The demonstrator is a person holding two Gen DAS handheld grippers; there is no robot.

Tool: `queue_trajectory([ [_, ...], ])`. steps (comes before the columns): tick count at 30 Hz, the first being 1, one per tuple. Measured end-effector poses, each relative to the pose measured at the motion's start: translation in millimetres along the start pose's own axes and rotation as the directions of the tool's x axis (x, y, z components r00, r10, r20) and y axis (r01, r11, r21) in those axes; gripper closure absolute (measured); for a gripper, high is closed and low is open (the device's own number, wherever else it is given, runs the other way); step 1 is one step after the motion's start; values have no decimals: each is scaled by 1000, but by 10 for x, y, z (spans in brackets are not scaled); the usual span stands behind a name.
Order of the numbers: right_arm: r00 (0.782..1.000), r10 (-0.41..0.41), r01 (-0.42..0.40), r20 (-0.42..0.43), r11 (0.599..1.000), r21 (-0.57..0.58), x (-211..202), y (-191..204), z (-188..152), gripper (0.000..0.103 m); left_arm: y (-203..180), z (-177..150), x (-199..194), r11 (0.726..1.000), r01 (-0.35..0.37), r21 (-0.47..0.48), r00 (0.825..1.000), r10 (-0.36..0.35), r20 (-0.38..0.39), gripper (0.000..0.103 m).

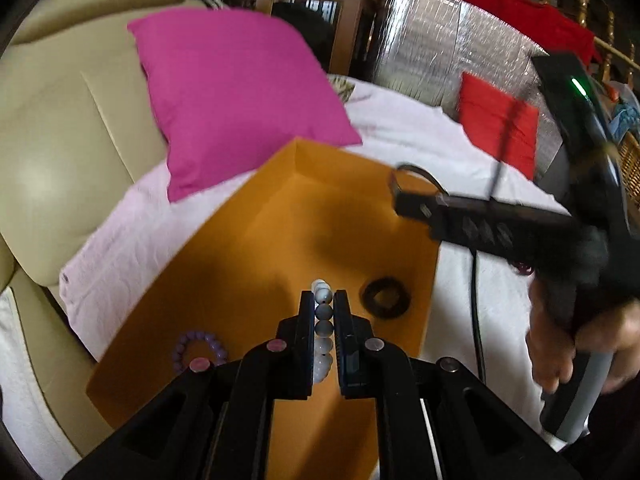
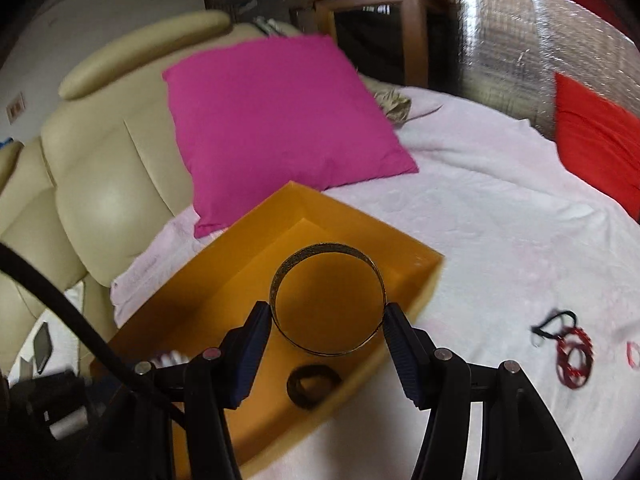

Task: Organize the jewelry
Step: 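Carry both bracelets into the orange box and open both tools, then move both tools back to the remaining bracelets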

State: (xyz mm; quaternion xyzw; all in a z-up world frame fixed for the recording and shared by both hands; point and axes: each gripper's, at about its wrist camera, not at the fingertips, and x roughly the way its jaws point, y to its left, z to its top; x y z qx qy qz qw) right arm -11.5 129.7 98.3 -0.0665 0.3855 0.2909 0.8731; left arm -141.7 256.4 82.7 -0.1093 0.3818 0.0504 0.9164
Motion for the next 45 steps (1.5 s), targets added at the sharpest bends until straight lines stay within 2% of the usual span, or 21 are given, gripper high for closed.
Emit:
queue_trajectory([
  [6, 989, 25, -23, -144, 1000, 17, 552, 108, 193, 41, 84, -101, 224, 1000, -18, -15, 998, 17, -66, 94],
  [10, 981, 52, -41, -186, 997, 58, 769, 142, 280, 40, 127, -122, 344, 999, -49, -22, 993, 46, -110, 91],
  [11, 977, 74, -60, -199, 995, 75, 813, 137, 299, 38, 132, -120, 375, 998, -57, -24, 991, 54, -120, 87],
  [12, 975, 89, -73, -201, 994, 86, 831, 134, 315, 38, 140, -117, 392, 997, -67, -29, 990, 63, -127, 75],
  [13, 976, 99, -81, -194, 992, 101, 823, 105, 325, 38, 151, -114, 387, 996, -78, -33, 989, 74, -130, 67],
  [14, 977, 104, -85, -184, 990, 110, 786, 70, 327, 38, 161, -106, 373, 995, -91, -36, 988, 85, -128, 52],
  [15, 979, 114, -95, -168, 988, 120, 741, 27, 326, 38, 156, -98, 355, 994, -102, -39, 988, 97, -121, 44],
  [18, 986, 143, -127, -90, 978, 163, 503, -152, 320, 38, 110, -47, 275, 992, -120, -36, 988, 115, -103, 43],
  [22, 992, 121, -124, 30, 972, 200, 10, -533, 234, 38, -64, 83, 140, 992, -128, -16, 990, 127, -67, 40],
  [24, 992, 77, -99, 98, 966, 237, -312, -838, 124, 38, -194, 158, 41, 991, -136, -12, 990, 136, -34, 29],
  [25, 990, 56, -88, 126, 959, 271, -488, -1045, 36, 38, -262, 192, -5, 990, -138, -8, 990, 138, -14, 28],
  [28, 985, -4, -60, 170, 929, 365, -876, -1554, -238, 43, -600, 294, -144, 992, -120, 34, 992, 119, 45, 28],
  [31, 976, -104, 7, 194, 895, 445, -1271, -2117, -633, 43, -947, 348, -181, 991, -98, 93, 993, 91, 76, 24],
  [34, 967, -172, 44, 188, 840, 541, -1543, -2650, -1035, 43, -1331, 359, -147, 985, -74, 159, 994, 59, 94, 22],
  [37, 961, -219, 56, 170, 753, 656, -1680, -3172, -1448, 47, -1695, 302, -35, 969, -46, 243, 995, 22, 99, 22],
  [40, 966, -244, 106, 90, 684, 721, -1687, -3536, -1626, 56, -2010, 217, 114, 952, -12, 305, 993, -26, 120, 22],
  [42, 966, -244, 104, 87, 672, 733, -1734, -3696, -1683, 56, -2204, 169, 267, 947, 17, 320, 995, -47, 89, 22],
  [45, 960, -273, 134, 64, 646, 752, -1799, -3895, -1762, 56, -2413, 175, 465, 953, 80, 294, 993, -101, 54, 22],
])
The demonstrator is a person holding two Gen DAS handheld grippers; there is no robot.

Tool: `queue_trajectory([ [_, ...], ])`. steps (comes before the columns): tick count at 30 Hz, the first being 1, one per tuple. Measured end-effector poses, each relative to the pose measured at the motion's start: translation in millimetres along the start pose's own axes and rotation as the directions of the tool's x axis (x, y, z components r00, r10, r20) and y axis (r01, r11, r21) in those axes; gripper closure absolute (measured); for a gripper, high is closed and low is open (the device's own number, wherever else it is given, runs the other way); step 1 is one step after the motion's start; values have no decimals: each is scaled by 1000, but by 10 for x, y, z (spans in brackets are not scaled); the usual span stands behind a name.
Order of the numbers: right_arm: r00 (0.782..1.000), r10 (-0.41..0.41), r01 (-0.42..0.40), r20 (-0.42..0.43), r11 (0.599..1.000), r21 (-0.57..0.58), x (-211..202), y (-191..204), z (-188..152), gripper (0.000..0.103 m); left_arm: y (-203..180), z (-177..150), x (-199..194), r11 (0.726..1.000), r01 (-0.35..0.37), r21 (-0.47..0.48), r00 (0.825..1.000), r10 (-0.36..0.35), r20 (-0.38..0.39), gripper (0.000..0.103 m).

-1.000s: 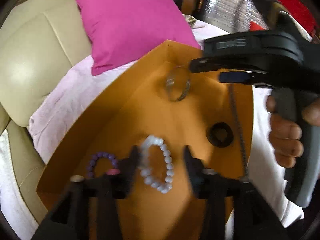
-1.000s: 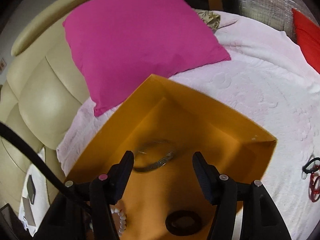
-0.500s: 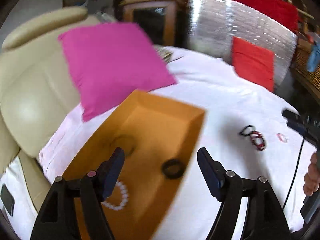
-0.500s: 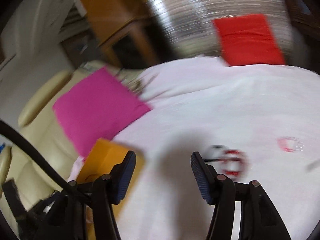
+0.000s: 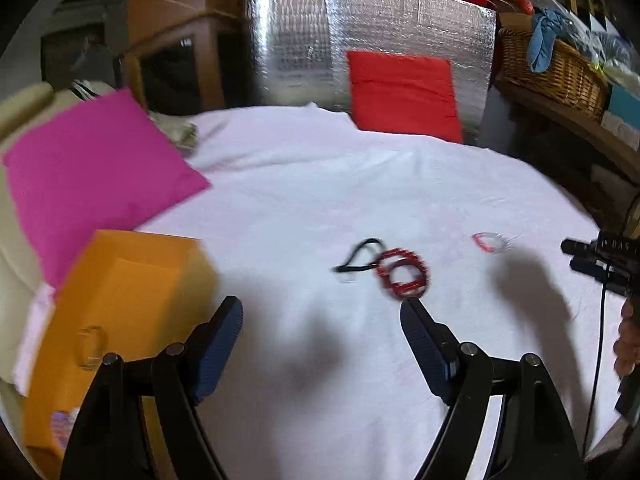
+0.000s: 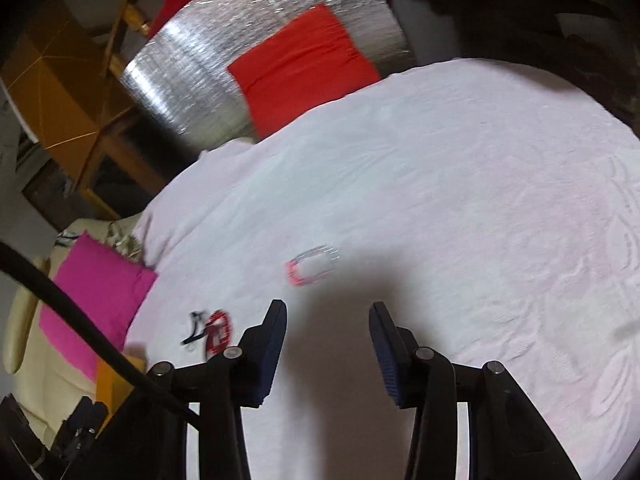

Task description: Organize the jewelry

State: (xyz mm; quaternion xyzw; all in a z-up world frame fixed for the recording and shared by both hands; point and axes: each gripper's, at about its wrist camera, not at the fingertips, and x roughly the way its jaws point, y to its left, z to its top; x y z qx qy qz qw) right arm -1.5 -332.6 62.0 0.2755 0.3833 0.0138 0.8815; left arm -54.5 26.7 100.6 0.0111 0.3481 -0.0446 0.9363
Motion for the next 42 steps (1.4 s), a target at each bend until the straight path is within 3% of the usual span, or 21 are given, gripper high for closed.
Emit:
queue_trajectory([
  [7, 999, -26, 27, -20, 1000, 15, 83, -218, 90, 56, -352, 57, 498, 990, 138, -20, 990, -138, -7, 23],
  [15, 997, -46, 42, -58, 996, -75, 408, -53, 56, 56, -466, 6, 860, 987, 161, 31, 985, -158, -67, 23],
  [19, 995, -69, 64, -69, 995, -75, 498, -8, 43, 56, -400, 45, 1021, 972, 235, -17, 965, -235, -116, 23],
  [23, 993, -89, 84, -76, 994, -72, 546, -13, 22, 56, -387, 73, 1107, 968, 248, -37, 960, -251, -121, 24],
  [25, 992, -97, 92, -79, 994, -63, 571, -24, 20, 56, -408, 80, 1139, 964, 263, -45, 956, -266, -122, 30],
  [27, 992, -100, 96, -80, 994, -55, 588, -27, 24, 56, -449, 80, 1201, 961, 273, -45, 950, -277, -144, 55],
  [28, 992, -100, 97, -78, 994, -49, 598, -27, 23, 56, -466, 71, 1232, 962, 270, -41, 949, -273, -160, 60],
  [30, 993, -94, 91, -74, 995, -47, 614, -10, 27, 56, -497, 37, 1295, 963, 268, -32, 944, -269, -191, 85],
  [31, 994, -86, 83, -70, 995, -50, 625, 9, 29, 56, -497, 17, 1319, 962, 270, -32, 941, -270, -205, 89],
  [35, 996, -60, 57, -59, 997, -51, 682, 82, 61, 56, -395, 2, 1289, 951, 301, -73, 928, -310, -207, 98],
  [42, 999, 18, -21, -39, 996, -89, 750, 289, 154, 56, -214, 2, 1070, 951, 307, -41, 934, -309, -179, 99],
])
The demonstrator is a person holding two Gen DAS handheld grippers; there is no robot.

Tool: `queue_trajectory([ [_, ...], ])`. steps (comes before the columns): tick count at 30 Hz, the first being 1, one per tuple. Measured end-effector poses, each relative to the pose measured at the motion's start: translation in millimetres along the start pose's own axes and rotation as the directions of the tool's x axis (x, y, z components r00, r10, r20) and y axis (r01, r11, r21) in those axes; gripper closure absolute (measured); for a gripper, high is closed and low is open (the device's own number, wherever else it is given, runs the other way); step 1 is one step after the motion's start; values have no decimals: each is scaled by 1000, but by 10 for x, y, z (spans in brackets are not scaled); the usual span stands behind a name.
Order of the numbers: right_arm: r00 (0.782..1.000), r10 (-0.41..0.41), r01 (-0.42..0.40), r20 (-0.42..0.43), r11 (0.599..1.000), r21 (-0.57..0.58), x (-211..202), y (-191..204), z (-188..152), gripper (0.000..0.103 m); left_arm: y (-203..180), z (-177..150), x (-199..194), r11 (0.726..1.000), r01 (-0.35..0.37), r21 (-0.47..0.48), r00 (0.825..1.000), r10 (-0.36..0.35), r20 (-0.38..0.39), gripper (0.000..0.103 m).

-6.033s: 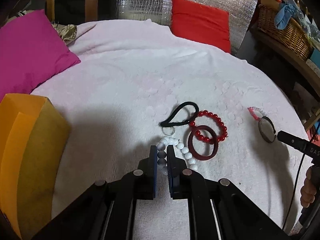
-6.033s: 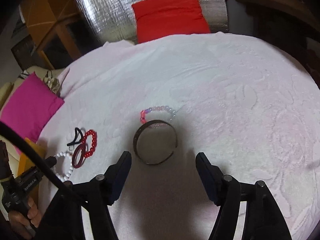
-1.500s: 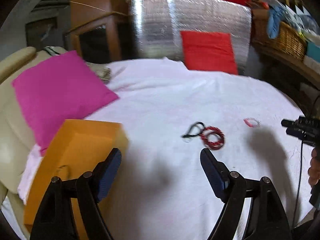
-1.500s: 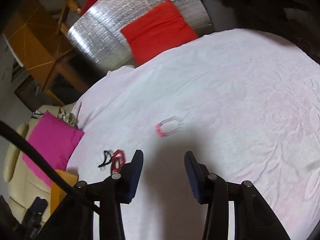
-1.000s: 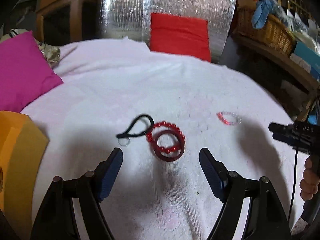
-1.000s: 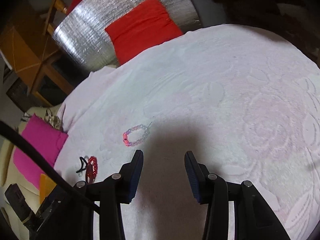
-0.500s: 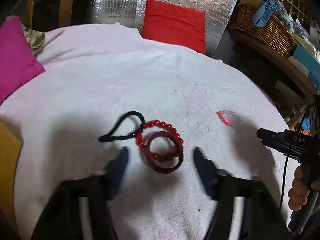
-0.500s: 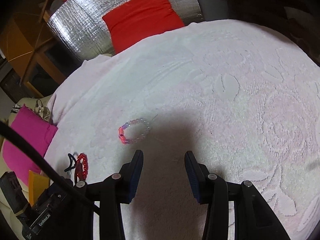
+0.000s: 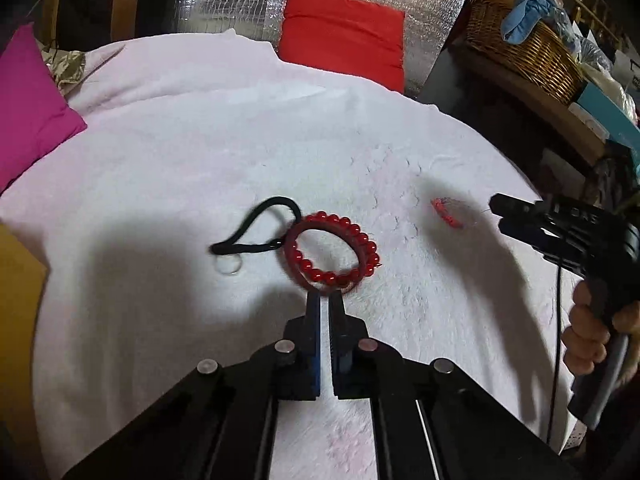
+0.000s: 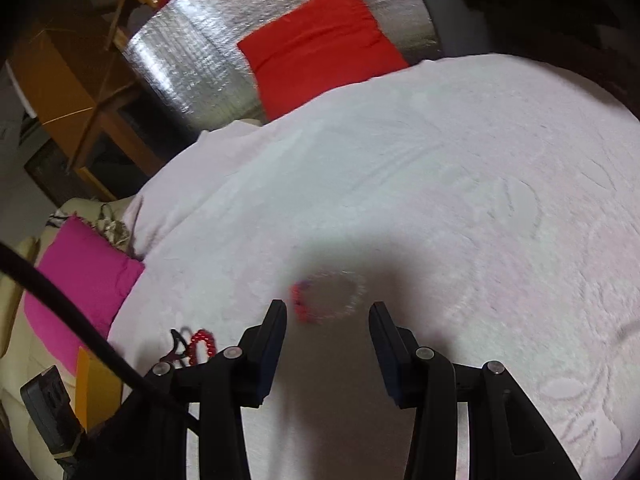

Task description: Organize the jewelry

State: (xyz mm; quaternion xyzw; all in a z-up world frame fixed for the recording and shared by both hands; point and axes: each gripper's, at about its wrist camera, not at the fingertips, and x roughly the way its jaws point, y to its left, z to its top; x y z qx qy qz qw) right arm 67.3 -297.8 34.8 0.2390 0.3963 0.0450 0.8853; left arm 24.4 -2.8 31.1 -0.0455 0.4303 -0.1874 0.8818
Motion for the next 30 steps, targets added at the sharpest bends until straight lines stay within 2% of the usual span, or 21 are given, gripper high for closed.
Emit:
queue_trajectory([
  [3, 1000, -20, 20, 0, 1000, 3, 83, 24, 30, 54, 51, 3, -94, 1000, -12, -4, 1000, 12, 17, 99],
  [8, 994, -104, 104, -18, 995, -5, 309, 25, 48, 48, 104, -9, -131, 998, -53, 15, 998, 53, 24, 99],
  [11, 986, -167, 168, 13, 985, -43, 401, 111, 65, 48, 121, 13, -107, 997, -76, 22, 997, 75, 31, 99],
  [12, 981, -191, 192, 19, 980, -58, 434, 150, 69, 51, 138, 26, -94, 997, -78, 14, 996, 77, 32, 99],
  [14, 967, -254, 256, 34, 962, -93, 490, 216, 59, 77, 162, 57, -52, 997, -74, 3, 997, 74, 33, 98],
  [15, 961, -273, 275, 38, 955, -111, 508, 227, 48, 79, 164, 71, -22, 998, -61, -1, 998, 61, 30, 94],
  [16, 958, -283, 287, 47, 949, -130, 513, 232, 33, 84, 162, 78, 11, 999, -41, -3, 999, 41, 21, 90],
  [17, 957, -285, 290, 51, 946, -147, 508, 246, 21, 90, 151, 87, 50, 1000, -29, -3, 1000, 29, 13, 78],
  [18, 958, -284, 288, 49, 945, -153, 501, 252, 19, 90, 129, 91, 78, 1000, -31, -2, 999, 31, 10, 67],
  [19, 962, -270, 274, 45, 948, -164, 482, 256, 12, 90, 110, 100, 104, 999, -36, 0, 999, 36, 13, 64],
  [22, 971, -238, 238, 26, 949, -205, 432, 268, -20, 91, 97, 144, 158, 999, -32, -9, 999, 32, 22, 63],
  [27, 992, -123, 109, -42, 964, -242, 261, 252, -123, 95, 141, 180, 296, 999, -9, -43, 1000, 10, 16, 62],
  [28, 992, -114, 98, -53, 965, -245, 259, 251, -128, 95, 144, 182, 334, 999, -7, -46, 1000, 7, 8, 63],
  [30, 992, -89, 65, -86, 966, -248, 213, 212, -168, 95, 113, 179, 363, 999, 0, -43, 1000, 0, -4, 92],
])
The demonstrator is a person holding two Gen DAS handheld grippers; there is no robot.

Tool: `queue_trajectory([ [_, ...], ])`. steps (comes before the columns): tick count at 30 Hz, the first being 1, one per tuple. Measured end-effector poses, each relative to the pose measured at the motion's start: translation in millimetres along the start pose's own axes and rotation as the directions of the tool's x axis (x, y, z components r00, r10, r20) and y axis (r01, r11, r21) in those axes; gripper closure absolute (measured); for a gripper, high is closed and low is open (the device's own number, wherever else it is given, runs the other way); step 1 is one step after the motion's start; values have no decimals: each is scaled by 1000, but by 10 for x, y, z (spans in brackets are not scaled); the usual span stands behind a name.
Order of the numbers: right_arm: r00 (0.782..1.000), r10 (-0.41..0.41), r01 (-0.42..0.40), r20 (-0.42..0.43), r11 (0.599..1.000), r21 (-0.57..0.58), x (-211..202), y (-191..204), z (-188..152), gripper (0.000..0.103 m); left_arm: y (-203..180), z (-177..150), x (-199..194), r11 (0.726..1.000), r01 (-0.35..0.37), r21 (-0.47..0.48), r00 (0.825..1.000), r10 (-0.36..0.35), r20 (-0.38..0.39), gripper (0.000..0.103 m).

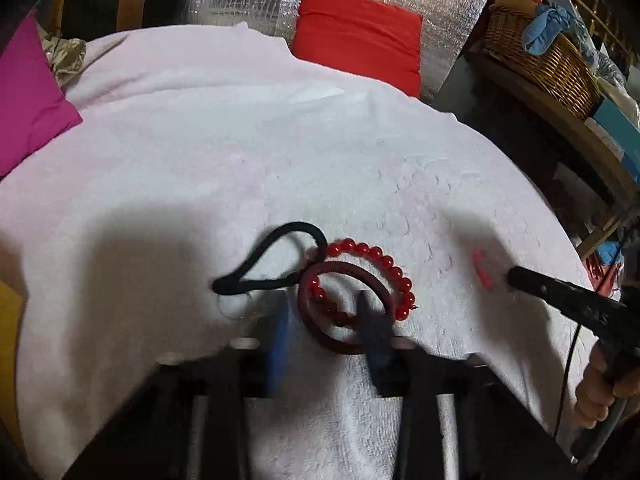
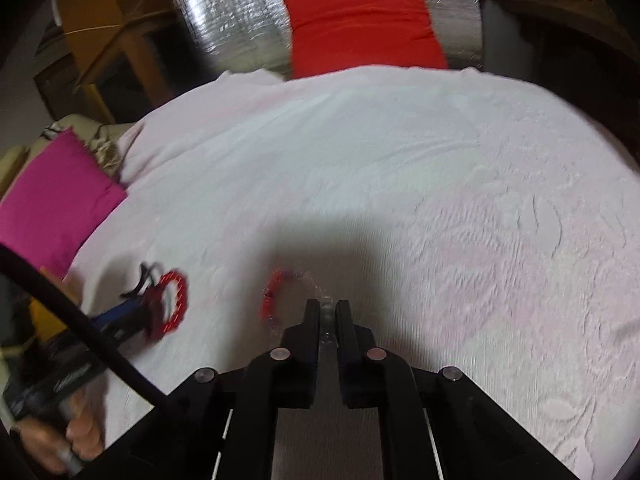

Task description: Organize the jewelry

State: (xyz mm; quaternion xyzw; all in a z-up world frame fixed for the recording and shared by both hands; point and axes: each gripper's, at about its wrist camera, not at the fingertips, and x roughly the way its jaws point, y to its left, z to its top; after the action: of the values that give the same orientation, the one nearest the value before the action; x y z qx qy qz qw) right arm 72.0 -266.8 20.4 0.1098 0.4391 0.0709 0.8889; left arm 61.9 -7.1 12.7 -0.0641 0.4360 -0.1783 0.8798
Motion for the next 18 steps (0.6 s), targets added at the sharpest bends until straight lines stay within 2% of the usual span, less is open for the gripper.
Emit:
queue_trajectory([
  [5, 1000, 0, 0, -20, 1000, -4, -125, -109, -81, 94, -159, -32, -61, 998, 18, 61, 1000, -18, -2, 96],
  [11, 999, -24, 25, -30, 999, 38, -140, -202, -33, 93, -129, -80, -161, 997, 14, 81, 999, -11, -34, 97],
  [12, 999, -30, 31, -39, 999, 26, -121, -179, -32, 91, -114, -84, -178, 997, 14, 82, 999, -11, -38, 97],
  [14, 997, -45, 45, -55, 999, 4, -79, -124, -34, 78, -77, -103, -212, 996, 4, 88, 999, 0, -44, 97],
  [18, 996, -86, 85, -25, 995, -42, -53, -18, -56, 75, 5, -136, -265, 996, -8, 92, 999, 12, -50, 97],
])
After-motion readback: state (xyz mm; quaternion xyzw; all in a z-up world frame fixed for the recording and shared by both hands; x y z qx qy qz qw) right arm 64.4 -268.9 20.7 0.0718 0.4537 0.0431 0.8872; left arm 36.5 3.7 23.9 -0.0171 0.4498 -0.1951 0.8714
